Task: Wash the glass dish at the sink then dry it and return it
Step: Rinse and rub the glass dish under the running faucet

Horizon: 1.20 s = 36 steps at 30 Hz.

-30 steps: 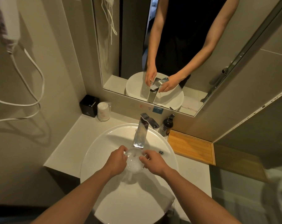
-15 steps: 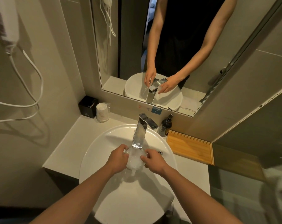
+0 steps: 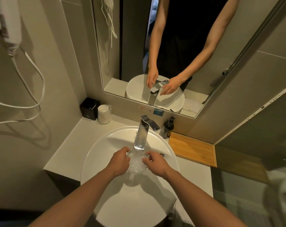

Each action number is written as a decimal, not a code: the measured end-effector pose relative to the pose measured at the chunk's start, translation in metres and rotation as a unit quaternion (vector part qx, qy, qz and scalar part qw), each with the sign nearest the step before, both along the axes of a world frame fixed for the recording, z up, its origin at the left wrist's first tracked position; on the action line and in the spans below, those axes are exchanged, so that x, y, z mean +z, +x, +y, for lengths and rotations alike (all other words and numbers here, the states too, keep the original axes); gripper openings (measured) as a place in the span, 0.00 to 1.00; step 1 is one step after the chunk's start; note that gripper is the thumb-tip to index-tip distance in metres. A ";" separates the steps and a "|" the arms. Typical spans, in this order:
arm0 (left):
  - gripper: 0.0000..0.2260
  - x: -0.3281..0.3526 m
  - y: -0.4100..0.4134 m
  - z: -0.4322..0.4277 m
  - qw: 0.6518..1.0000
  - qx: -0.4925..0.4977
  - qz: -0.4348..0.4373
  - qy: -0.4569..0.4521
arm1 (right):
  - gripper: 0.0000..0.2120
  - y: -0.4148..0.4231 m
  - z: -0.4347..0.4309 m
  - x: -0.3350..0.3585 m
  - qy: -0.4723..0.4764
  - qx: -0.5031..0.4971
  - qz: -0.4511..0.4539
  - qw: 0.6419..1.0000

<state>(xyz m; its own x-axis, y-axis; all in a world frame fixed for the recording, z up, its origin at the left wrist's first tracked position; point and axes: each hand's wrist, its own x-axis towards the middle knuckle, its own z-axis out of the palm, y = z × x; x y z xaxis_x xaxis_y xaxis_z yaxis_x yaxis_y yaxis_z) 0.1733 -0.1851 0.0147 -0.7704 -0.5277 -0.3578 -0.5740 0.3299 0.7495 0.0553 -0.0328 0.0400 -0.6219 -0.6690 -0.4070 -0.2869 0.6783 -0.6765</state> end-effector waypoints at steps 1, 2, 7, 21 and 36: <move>0.10 0.001 0.001 0.001 1.000 0.005 -0.002 0.012 | 0.13 0.000 0.000 0.000 0.003 0.005 0.000 1.000; 0.11 0.001 0.001 0.002 1.000 0.006 -0.004 0.018 | 0.13 -0.001 -0.001 0.000 0.003 0.011 0.005 1.000; 0.17 0.004 -0.006 -0.002 0.999 -0.031 0.007 -0.011 | 0.15 -0.001 -0.008 0.005 -0.014 0.046 0.020 0.999; 0.06 0.002 -0.002 -0.001 0.999 0.018 -0.032 0.000 | 0.10 -0.001 -0.004 -0.007 0.004 0.002 0.040 0.999; 0.05 0.004 0.001 -0.001 0.999 -0.034 -0.034 -0.002 | 0.10 -0.001 -0.004 -0.012 0.030 0.027 0.053 0.998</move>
